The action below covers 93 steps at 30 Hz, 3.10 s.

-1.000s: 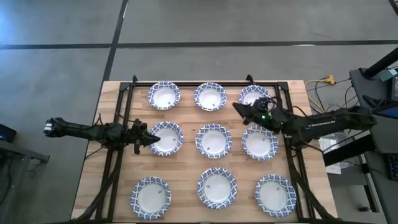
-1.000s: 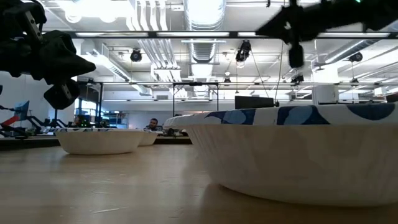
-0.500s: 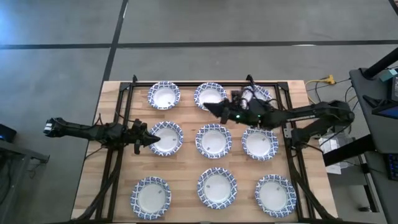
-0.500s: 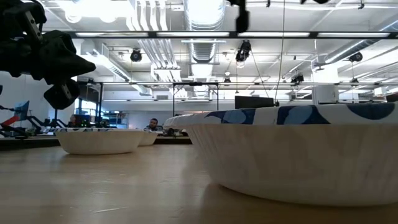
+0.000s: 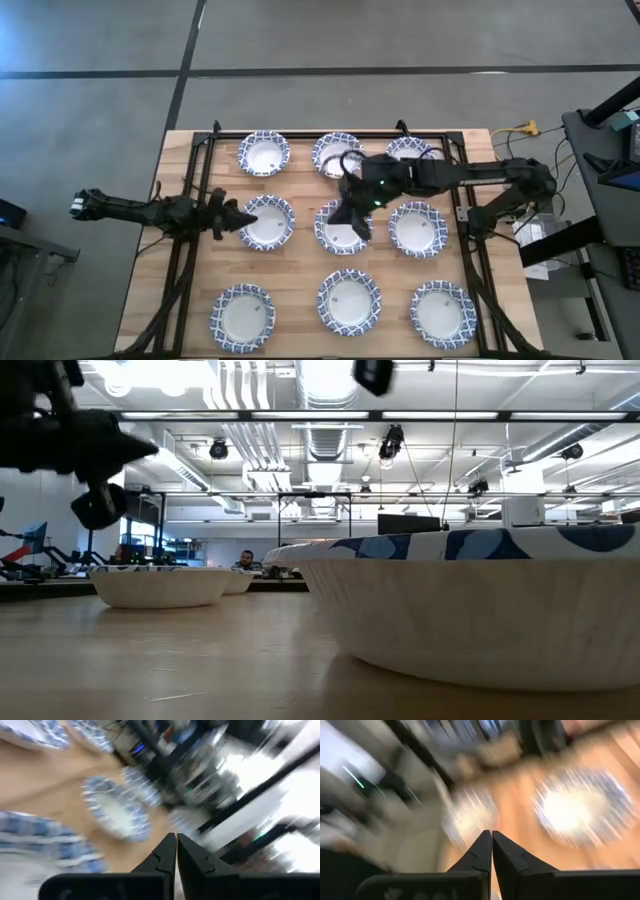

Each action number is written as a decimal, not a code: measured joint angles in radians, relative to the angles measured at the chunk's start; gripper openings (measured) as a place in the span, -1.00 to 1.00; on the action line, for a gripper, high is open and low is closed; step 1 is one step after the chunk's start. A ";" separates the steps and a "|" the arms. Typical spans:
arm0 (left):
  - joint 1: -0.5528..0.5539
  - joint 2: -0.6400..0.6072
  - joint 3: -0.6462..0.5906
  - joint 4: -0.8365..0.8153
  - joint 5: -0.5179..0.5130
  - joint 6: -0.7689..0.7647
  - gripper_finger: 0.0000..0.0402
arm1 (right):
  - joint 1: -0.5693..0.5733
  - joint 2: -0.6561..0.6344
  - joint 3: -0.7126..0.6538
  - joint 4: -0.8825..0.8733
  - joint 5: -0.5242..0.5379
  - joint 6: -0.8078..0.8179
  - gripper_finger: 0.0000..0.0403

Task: Nest bowls inside each other
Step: Stack the white patterned bowl on top of the center white patterned bowl

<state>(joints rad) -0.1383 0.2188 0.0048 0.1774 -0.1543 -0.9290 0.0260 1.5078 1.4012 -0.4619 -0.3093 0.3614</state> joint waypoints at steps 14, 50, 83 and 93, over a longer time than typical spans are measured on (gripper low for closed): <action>0.000 0.028 0.006 0.905 -0.742 0.196 -1.00 | 0.186 -0.131 -0.048 -0.997 0.710 0.280 -0.96; -0.001 1.205 1.493 -0.481 -0.270 0.402 -1.00 | 0.273 -0.842 -0.970 1.186 0.408 0.218 -0.96; 0.019 1.168 1.540 -1.172 -0.270 0.532 -1.00 | -0.161 -0.491 -0.543 -0.575 0.372 -0.101 -0.30; 0.032 1.156 1.551 -1.176 -0.262 0.544 -1.00 | -0.298 -0.229 -0.455 -0.584 0.369 -0.766 -0.31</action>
<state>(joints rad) -0.1066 1.3748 1.5556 -0.9989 -0.4167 -0.3852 -0.2722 1.2785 0.9461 -1.0464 0.0601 -0.4046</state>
